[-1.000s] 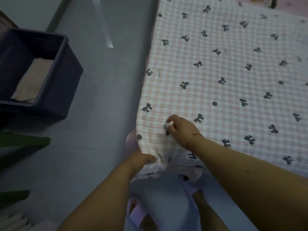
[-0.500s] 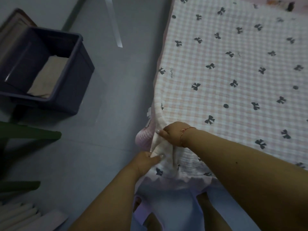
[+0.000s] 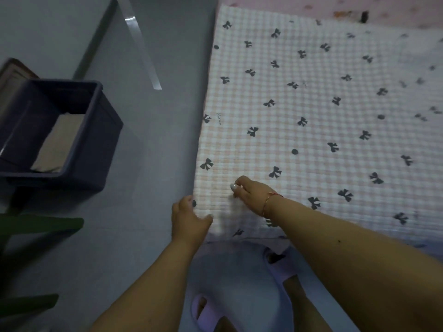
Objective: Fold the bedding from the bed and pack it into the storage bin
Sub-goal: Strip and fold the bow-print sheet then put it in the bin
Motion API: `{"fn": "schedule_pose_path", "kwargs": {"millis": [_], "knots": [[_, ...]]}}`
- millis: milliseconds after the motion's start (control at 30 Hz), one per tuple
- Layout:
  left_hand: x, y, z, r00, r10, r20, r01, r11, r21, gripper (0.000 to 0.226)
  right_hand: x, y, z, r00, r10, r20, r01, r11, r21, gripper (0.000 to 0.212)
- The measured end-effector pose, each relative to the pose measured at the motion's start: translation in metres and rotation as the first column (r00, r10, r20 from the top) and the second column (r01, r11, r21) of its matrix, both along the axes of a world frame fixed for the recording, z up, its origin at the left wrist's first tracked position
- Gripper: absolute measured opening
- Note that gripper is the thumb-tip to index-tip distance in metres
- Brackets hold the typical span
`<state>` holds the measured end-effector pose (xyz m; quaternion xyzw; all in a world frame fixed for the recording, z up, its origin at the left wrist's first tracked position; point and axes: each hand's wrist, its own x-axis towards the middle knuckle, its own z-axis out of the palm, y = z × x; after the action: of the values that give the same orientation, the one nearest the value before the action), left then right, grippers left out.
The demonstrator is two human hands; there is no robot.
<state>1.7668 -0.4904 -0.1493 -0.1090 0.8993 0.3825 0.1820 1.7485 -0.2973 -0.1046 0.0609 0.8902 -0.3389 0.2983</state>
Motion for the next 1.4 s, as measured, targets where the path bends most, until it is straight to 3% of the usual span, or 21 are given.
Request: {"fn": "schedule_pose_path", "kwargs": {"millis": [100, 233, 433, 667, 1067, 1133, 1233, 1400], "knots": [[-0.008, 0.029, 0.026, 0.997, -0.080, -0.012, 0.081, 0.997, 0.009, 0.065, 0.015, 0.030, 0.016, 0.986, -0.166, -0.025, 0.166, 0.986, -0.008, 0.042], [-0.008, 0.083, 0.065, 0.971, -0.240, -0.009, 0.240, 0.966, 0.095, 0.043, 0.038, 0.079, 0.042, 0.922, -0.386, 0.008, 0.386, 0.921, -0.062, 0.049], [0.010, 0.171, 0.097, 0.904, -0.421, 0.071, 0.405, 0.898, 0.170, 0.014, 0.080, 0.153, 0.060, 0.852, -0.523, 0.013, 0.523, 0.850, -0.071, 0.055], [0.051, 0.300, 0.119, 0.855, -0.509, 0.094, 0.488, 0.853, 0.183, 0.011, 0.139, 0.278, 0.079, 0.695, -0.718, 0.034, 0.710, 0.678, -0.192, 0.056], [0.116, 0.544, 0.135, 0.706, -0.699, 0.109, 0.685, 0.714, 0.147, 0.009, 0.261, 0.539, 0.097, 0.456, -0.889, 0.043, 0.889, 0.452, -0.069, 0.062], [0.124, 0.580, 0.135, 0.672, -0.733, 0.105, 0.717, 0.680, 0.154, 0.008, 0.279, 0.565, 0.095, 0.415, -0.909, 0.038, 0.910, 0.413, -0.044, 0.057], [0.134, 0.626, 0.133, 0.635, -0.764, 0.120, 0.744, 0.645, 0.174, 0.009, 0.300, 0.597, 0.088, 0.359, -0.933, 0.033, 0.933, 0.358, -0.029, 0.034], [0.135, 0.696, 0.122, 0.561, -0.815, 0.142, 0.792, 0.579, 0.196, 0.011, 0.317, 0.645, 0.075, 0.256, -0.964, 0.066, 0.966, 0.257, 0.003, 0.039]]}}
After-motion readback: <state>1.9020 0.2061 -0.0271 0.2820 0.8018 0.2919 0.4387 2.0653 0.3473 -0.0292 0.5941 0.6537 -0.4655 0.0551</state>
